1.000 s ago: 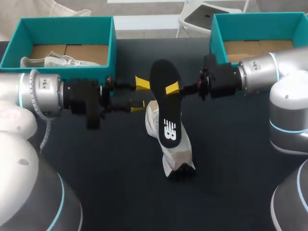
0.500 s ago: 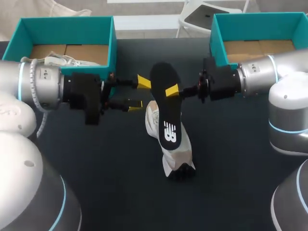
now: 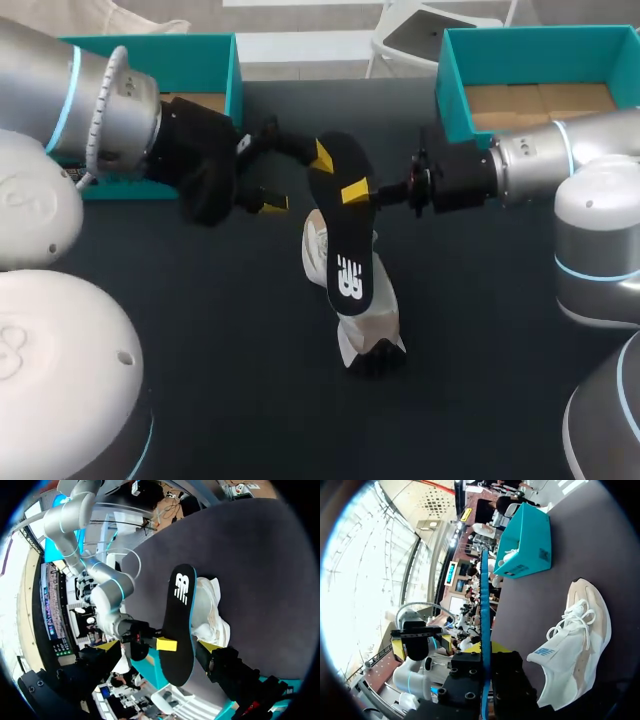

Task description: Take the shoe out of the shoebox, open the shoe tongue, remove and reinsert the insole, then place the shoe into the shoebox

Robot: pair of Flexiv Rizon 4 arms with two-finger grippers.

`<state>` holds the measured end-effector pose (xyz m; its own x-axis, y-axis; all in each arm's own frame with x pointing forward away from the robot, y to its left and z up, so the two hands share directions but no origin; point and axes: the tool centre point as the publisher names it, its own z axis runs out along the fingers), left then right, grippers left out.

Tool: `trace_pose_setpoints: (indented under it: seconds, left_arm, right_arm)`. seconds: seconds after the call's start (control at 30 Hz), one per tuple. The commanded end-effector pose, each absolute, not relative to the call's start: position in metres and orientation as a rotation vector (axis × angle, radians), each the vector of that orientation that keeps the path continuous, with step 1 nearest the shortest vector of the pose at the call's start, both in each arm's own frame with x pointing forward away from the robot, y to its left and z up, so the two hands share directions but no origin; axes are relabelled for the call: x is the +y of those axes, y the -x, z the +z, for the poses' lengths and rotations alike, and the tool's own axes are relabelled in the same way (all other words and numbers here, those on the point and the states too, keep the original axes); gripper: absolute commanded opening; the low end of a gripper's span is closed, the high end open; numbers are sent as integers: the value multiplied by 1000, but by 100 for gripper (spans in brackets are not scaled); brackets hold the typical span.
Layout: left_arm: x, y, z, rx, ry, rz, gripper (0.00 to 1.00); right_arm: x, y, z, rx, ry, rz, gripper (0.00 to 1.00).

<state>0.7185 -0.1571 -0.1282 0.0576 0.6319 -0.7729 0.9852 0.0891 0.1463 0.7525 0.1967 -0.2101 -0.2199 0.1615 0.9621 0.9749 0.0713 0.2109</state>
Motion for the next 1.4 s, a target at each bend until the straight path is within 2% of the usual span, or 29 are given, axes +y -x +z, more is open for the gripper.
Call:
trace_pose_setpoints:
  seconds: [0.03,0.17,0.37,0.73,1.4]
  left_arm:
    - [-168,-721,-122,1993,-1870,-244,100]
    - [-178,-727,-119,2122,-1950,-215,100]
    - [-188,-736,-120,2320,-2041,171,100]
    - [-195,-743,-122,2395,-2093,449,100]
    - [-191,-746,-128,2378,-2068,327,100]
  right_arm:
    - [198,-753,-211,-1523,1184,-1241,0]
    - [198,-752,-211,-1522,1186,-1241,0]
    - [198,-752,-212,-1522,1185,-1246,0]
    - [200,-755,-212,-1526,1180,-1254,0]
    - [201,-759,-213,-1527,1178,-1260,0]
